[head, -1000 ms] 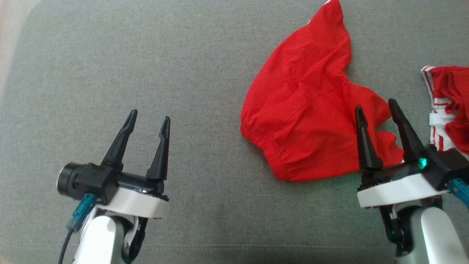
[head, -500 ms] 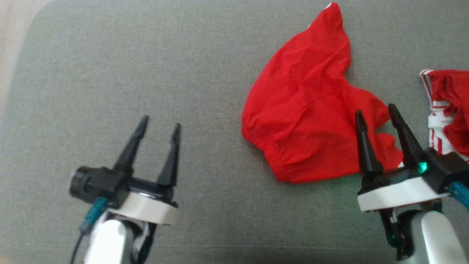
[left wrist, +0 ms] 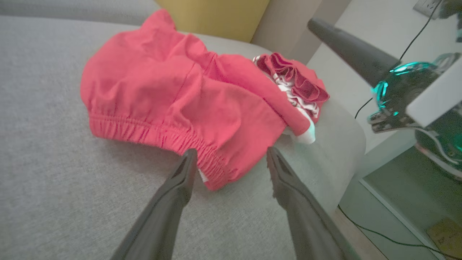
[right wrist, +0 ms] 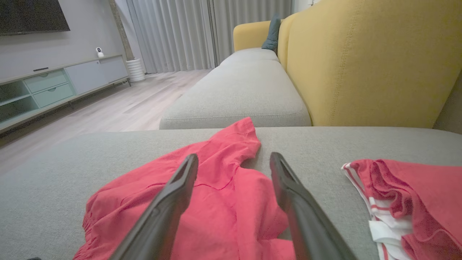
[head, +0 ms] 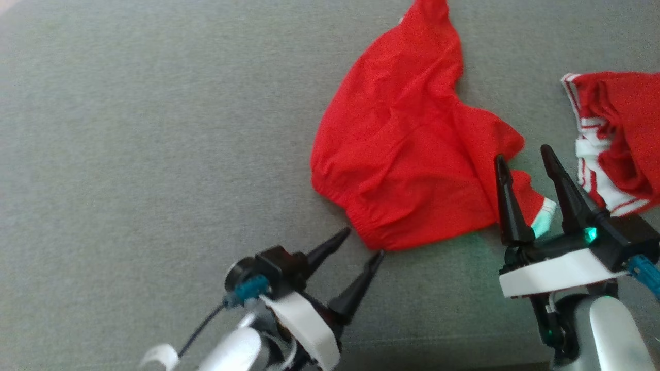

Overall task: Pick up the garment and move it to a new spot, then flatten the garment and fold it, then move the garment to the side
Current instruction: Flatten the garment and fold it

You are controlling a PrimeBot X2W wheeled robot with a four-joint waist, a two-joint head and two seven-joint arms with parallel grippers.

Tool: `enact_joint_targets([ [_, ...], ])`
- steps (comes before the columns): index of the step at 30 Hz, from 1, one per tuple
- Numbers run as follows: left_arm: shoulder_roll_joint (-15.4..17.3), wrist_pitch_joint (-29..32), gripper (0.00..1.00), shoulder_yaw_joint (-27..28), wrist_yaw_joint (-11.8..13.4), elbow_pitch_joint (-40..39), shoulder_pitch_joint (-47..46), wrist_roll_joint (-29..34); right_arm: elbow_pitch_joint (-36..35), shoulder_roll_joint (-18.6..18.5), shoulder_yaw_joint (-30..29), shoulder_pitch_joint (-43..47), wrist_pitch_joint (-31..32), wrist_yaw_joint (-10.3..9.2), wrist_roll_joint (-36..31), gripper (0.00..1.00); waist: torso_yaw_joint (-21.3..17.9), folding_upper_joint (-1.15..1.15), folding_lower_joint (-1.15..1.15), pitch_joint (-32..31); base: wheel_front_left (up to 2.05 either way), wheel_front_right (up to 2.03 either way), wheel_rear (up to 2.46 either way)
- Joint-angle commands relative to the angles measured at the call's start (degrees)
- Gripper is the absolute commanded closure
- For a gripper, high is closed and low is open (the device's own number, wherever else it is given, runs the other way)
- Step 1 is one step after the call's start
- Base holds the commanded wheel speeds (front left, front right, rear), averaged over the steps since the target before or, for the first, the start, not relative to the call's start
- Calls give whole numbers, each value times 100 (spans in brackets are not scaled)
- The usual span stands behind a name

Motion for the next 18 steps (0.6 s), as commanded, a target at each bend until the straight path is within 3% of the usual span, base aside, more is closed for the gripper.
enact_joint_targets([
  [1, 80, 21, 0, 105, -34, -87, -252, -75, -235, -14, 145, -77, -8, -5, 29, 0, -114, 0, 0, 78, 0, 0, 0],
  [11, 175, -38, 0, -198, -34, 679, -756, -943, -234, 15, 49, -40, -85, -5, 110, 0, -413, 0, 0, 172, 0, 0, 0],
  [12, 171, -138, 16, -221, -34, 692, -808, -1020, -235, 16, 37, -33, -87, -5, 119, 0, -420, 0, 0, 170, 0, 0, 0],
  [13, 180, -234, 75, -239, -35, 702, -864, -1065, -239, 18, 25, -26, -88, -5, 128, 0, -420, 0, 0, 170, 0, 0, 0],
  [14, 197, -330, 100, -256, -35, 716, -921, -1095, -243, 19, 7, -17, -90, -5, 135, 0, -414, 0, 0, 164, 0, 0, 0],
  [18, 276, -693, 100, -205, -35, 689, -1109, -1135, -266, 22, -87, -2, -94, -5, 152, 0, -369, 0, 0, 137, 0, 0, 0],
])
